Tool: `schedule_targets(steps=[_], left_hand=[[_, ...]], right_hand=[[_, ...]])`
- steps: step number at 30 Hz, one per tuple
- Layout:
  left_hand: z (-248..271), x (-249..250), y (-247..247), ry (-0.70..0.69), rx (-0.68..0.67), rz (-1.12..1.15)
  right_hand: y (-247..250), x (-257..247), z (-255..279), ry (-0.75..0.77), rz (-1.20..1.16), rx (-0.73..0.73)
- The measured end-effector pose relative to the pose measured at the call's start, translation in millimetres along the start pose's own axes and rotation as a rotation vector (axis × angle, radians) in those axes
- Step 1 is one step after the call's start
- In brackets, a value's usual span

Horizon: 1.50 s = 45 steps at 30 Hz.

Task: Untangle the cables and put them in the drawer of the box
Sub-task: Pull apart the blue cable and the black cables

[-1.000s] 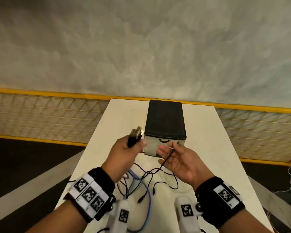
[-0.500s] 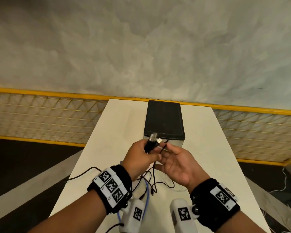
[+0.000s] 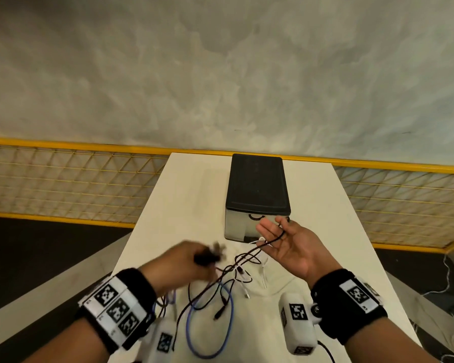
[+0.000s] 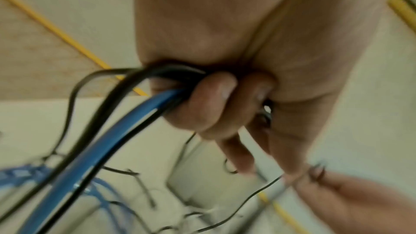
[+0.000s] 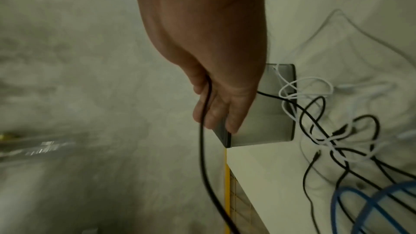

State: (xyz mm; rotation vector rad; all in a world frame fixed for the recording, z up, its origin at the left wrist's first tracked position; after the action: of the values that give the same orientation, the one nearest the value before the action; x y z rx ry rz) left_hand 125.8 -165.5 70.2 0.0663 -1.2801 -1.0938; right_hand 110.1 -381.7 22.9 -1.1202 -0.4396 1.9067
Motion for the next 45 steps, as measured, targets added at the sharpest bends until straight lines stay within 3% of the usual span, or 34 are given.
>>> schedule_targets(steps=[2,3,6,10,12,15,19,22,25,27,31,33,36,41,45], left_hand=[[-7.1,29.8,24.7,-0.068,0.239,0.287],[-12.6,45.9,27.5,-0.115,0.291,0.353],[-26.8,84.2,5.0,-0.239,0.248,0.381],[-38.6,76.6,-10.2,-0.217,0.293,0.464],[-39.9,73.5,-18.9,-0.203,0.233,0.479],[-28.6,68.2,-36.5,-0.197,0.008,0.309],[-1.7,3.7,-49.2,-0.018,-0.258,0.046],[14.3,-37.0,-41.3,0.092,-0.344,-0.08],[23.1,-52.3,-30.8,0.08,-0.388,-0.301],[19.5,-50.9,-15.0,0.06,-0.3,-0.239],[-0.4,-11.4,27.1,0.021,0.176,0.286],[-13.1,24.5,30.6,-0.084,0.309,0.364],[-34.1,65.6,-1.6,-0.205,0.241,0.361],[-46.0,61.5,-31.1,-0.212,0.238,0.317],[-35.3,36.2,-50.6,-0.145,0.005,0.263]], right_hand=[[-13.9,1.3,5.1,0.009,0.068,-0.052],[-21.8,4.1,8.4,0.007,0.094,-0.076],[-46.6,18.3,18.4,-0.031,0.145,-0.162],[-58.5,21.4,30.7,-0.057,0.147,-0.207],[-56.2,17.9,33.5,-0.073,0.143,-0.198],[-48.1,3.0,28.5,-0.071,0.022,-0.158],[-33.6,-22.5,19.5,-0.039,-0.049,-0.103],[-19.7,-23.3,12.7,-0.028,-0.076,-0.035],[-7.0,-25.7,6.5,0.009,-0.118,0.026],[-3.3,-32.2,4.8,0.04,-0.107,0.031],[-7.9,-23.2,7.4,0.043,0.028,-0.022],[-16.1,-4.7,12.6,0.015,0.072,-0.053],[-37.6,19.4,22.7,-0.03,0.086,-0.15],[-42.1,32.5,33.7,-0.072,0.164,-0.154],[-29.8,6.7,27.4,-0.07,0.03,-0.079]])
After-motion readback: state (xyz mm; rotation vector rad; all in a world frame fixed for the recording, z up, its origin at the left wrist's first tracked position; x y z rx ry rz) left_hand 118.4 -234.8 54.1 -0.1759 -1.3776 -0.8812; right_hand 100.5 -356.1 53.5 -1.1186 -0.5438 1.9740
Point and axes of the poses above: each hand's wrist, its own z-axis away from the middle knuckle, its own y-axis out of the back of the hand, x = y × z, the point moved 10 cm from there along -z, towards the middle knuckle, and after that the axes turned 7 degrees about -z, right-handed, at the moved point
